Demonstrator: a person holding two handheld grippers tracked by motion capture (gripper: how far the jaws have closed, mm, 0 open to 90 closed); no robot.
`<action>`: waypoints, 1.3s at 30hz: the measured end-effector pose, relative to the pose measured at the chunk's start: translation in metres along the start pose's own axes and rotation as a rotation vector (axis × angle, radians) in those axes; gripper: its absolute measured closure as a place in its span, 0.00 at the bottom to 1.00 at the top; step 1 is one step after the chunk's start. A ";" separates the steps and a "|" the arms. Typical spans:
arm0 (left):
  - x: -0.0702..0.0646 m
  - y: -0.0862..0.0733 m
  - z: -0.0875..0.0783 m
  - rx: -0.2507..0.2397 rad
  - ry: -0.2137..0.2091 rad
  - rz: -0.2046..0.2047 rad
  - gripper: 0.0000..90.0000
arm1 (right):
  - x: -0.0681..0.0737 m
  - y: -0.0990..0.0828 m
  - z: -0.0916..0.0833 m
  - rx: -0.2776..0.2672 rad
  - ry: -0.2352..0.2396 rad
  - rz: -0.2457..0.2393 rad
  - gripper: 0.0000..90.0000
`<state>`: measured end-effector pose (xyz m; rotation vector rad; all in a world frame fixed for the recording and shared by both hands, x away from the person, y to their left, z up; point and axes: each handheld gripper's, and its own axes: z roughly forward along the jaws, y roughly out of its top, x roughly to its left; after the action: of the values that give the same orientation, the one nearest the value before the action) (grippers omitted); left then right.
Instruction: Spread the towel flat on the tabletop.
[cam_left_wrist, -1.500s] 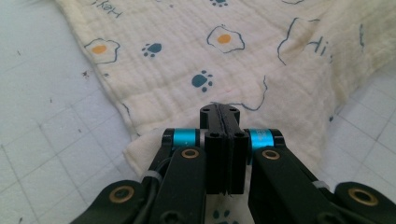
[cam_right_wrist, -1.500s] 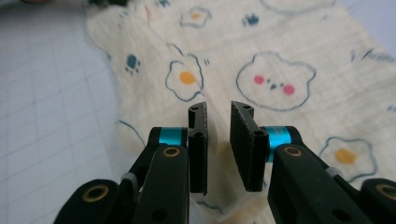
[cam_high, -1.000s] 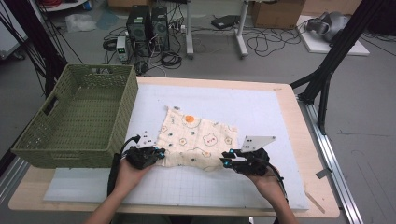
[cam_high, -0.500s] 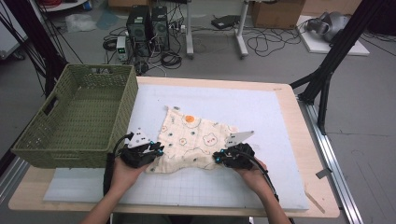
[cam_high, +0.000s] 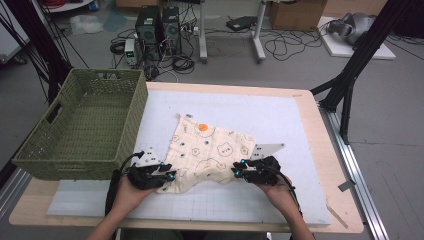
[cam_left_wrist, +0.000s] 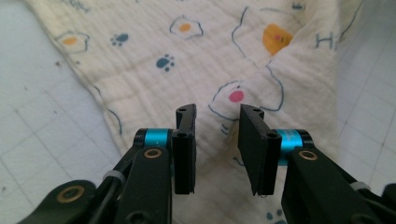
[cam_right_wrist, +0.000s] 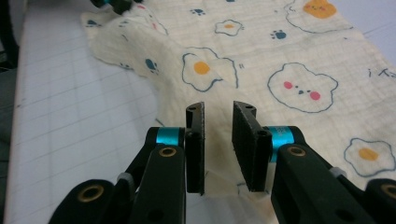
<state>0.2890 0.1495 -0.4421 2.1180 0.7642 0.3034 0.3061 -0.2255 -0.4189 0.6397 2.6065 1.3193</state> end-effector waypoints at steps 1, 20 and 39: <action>0.000 -0.001 0.003 0.016 -0.001 -0.005 0.76 | 0.002 -0.001 -0.002 -0.008 0.005 0.000 0.81; -0.004 -0.002 0.008 0.006 0.031 0.023 0.92 | -0.001 -0.007 0.027 0.113 0.005 -0.023 0.89; -0.030 0.017 -0.027 -0.103 0.019 0.064 0.98 | 0.012 0.005 -0.034 0.015 0.099 -0.043 0.95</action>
<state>0.2595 0.1404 -0.4109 2.0474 0.6776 0.3896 0.2863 -0.2427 -0.3934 0.5309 2.6944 1.3524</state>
